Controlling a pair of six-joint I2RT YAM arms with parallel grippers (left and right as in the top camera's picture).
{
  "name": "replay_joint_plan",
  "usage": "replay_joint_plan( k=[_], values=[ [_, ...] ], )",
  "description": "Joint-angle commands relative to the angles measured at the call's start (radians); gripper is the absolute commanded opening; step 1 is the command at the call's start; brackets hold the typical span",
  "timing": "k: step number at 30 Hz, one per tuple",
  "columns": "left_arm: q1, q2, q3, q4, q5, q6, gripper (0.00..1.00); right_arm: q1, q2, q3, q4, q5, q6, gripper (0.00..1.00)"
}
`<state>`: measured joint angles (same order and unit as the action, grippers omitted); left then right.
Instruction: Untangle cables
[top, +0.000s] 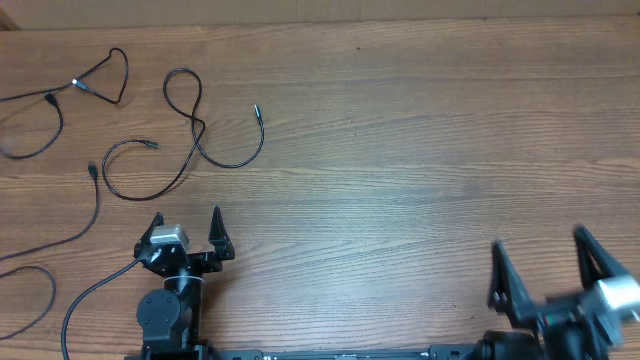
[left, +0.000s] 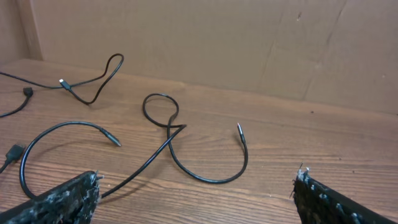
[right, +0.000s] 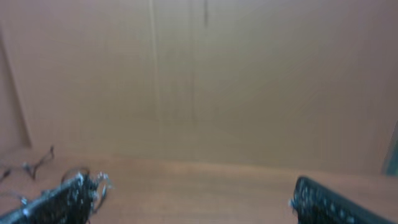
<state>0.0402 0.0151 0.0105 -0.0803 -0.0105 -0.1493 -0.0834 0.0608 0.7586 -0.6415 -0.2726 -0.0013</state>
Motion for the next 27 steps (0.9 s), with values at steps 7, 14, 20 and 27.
replay_joint_plan(
  k=[7,14,20,27],
  values=[
    [0.005,-0.009,-0.006,0.003,0.011,0.019,1.0,0.005,-0.039,-0.39,0.354,-0.082,-0.007,1.0],
    [0.005,-0.009,-0.006,0.003,0.011,0.019,1.0,0.008,-0.058,-0.527,0.421,-0.001,-0.003,1.0],
    [0.005,-0.009,-0.006,0.003,0.011,0.019,1.0,0.092,-0.058,-0.615,0.466,0.136,0.014,1.0],
    [0.005,-0.009,-0.006,0.003,0.011,0.019,0.99,0.117,-0.058,-0.718,0.555,0.167,0.038,1.0]
  ],
)
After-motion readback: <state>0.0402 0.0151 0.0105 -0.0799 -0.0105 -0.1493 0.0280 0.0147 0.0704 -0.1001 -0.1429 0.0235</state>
